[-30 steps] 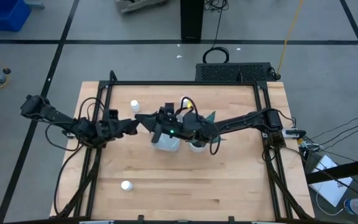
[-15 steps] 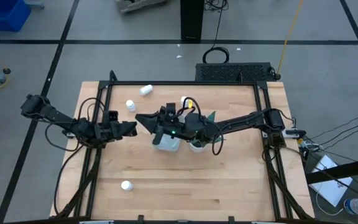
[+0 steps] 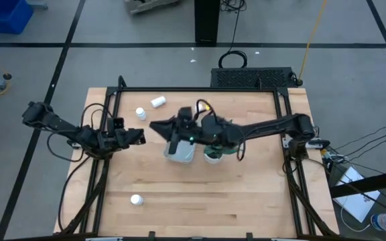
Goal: Pick and place pill bottles into a basket
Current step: Put the white pill bottle into the gray bin
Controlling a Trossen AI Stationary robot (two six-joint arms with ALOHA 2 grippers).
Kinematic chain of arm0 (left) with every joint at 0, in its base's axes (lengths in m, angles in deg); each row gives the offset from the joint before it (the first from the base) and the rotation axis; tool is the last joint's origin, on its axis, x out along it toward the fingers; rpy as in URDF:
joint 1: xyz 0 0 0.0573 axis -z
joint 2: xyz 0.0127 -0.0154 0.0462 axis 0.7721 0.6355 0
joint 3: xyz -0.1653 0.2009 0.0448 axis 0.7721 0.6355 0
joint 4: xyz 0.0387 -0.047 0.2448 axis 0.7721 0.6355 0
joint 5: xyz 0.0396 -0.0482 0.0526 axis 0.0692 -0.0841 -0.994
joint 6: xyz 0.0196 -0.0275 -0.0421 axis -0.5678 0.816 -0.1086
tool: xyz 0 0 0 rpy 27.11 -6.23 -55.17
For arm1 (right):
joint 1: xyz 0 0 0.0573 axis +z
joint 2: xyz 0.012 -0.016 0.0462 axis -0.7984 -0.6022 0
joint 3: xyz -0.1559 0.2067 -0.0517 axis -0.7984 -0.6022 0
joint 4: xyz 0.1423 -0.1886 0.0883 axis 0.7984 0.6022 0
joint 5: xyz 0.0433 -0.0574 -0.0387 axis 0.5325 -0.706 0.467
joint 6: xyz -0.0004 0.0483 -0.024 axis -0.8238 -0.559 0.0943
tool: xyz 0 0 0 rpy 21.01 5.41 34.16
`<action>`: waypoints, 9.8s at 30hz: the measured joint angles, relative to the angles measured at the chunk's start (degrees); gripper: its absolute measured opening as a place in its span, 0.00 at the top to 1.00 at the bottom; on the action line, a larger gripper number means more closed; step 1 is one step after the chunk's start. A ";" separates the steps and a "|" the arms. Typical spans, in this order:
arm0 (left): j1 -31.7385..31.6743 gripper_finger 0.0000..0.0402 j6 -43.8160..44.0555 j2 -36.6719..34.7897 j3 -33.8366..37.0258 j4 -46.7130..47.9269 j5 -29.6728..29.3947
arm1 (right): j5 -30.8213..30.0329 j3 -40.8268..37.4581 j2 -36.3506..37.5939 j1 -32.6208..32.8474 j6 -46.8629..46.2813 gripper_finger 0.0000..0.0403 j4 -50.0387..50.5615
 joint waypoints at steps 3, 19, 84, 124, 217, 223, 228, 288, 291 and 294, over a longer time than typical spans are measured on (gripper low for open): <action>0.00 0.82 -0.85 -1.02 0.00 0.14 0.15 | -0.93 -0.02 5.20 -1.51 1.58 0.75 11.03; 1.73 0.82 -23.06 -7.02 0.00 12.69 -1.00 | 8.80 0.01 23.18 -20.28 13.96 0.26 51.21; 18.49 0.96 -27.26 -43.13 19.19 53.79 -20.93 | 21.06 26.05 -23.46 -34.39 17.75 0.34 90.30; 18.49 0.91 -26.90 -43.13 19.19 53.20 -21.99 | 23.03 22.82 -24.49 -33.12 19.28 0.76 84.46; 22.12 0.36 26.39 1.59 -15.41 96.09 1.15 | -25.38 -69.25 70.46 12.75 7.82 0.83 11.60; 22.12 0.36 27.37 2.58 -15.45 100.87 4.96 | -18.95 -83.73 79.32 12.78 18.24 0.83 2.74; 22.12 0.36 26.64 6.89 -21.11 104.99 7.83 | -21.10 -93.70 82.95 12.75 18.29 0.83 -5.66; 27.74 0.41 48.61 35.69 -34.21 119.71 17.77 | -20.97 -97.80 83.62 12.73 24.16 0.82 -6.97; 27.74 0.45 48.65 35.69 -34.21 119.59 17.38 | -20.97 -97.80 83.62 12.73 24.16 0.82 -6.53; 27.74 0.49 48.64 35.69 -34.21 119.55 17.31 | -20.97 -97.80 83.62 12.73 24.16 0.82 -5.99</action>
